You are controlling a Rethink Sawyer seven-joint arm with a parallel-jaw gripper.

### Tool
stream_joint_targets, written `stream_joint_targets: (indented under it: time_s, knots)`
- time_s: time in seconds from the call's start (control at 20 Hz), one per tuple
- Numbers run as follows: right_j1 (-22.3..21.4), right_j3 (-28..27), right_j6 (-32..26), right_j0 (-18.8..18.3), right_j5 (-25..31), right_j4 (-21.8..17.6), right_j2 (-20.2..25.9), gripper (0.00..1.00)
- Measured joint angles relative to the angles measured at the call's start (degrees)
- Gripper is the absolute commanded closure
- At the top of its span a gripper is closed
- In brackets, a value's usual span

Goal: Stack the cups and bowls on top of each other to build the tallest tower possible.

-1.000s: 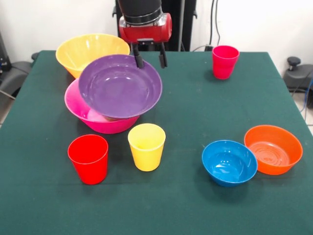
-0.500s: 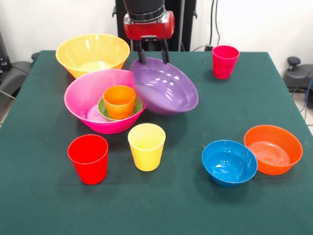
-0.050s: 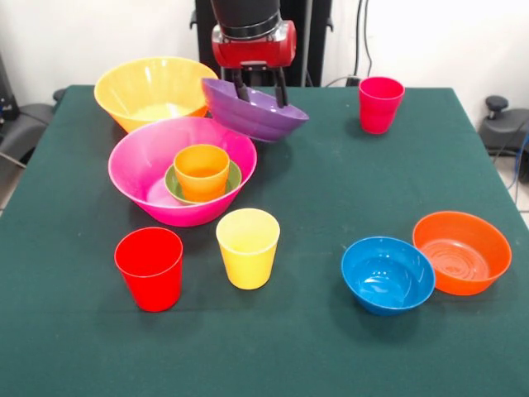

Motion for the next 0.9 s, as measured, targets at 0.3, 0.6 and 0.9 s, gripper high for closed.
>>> stream_joint_targets:
  time_s: [0.3, 0.6, 0.9]
  knots:
    - [0.1, -0.01, 0.0, 1.49, -0.7, 0.01, -1.27, 0.0]
    - [1.86, -0.02, 0.0, 5.56, -4.24, 0.02, -3.3, 0.0]
    - [3.11, -0.08, 0.0, 8.57, -7.11, 0.07, -4.75, 0.0]
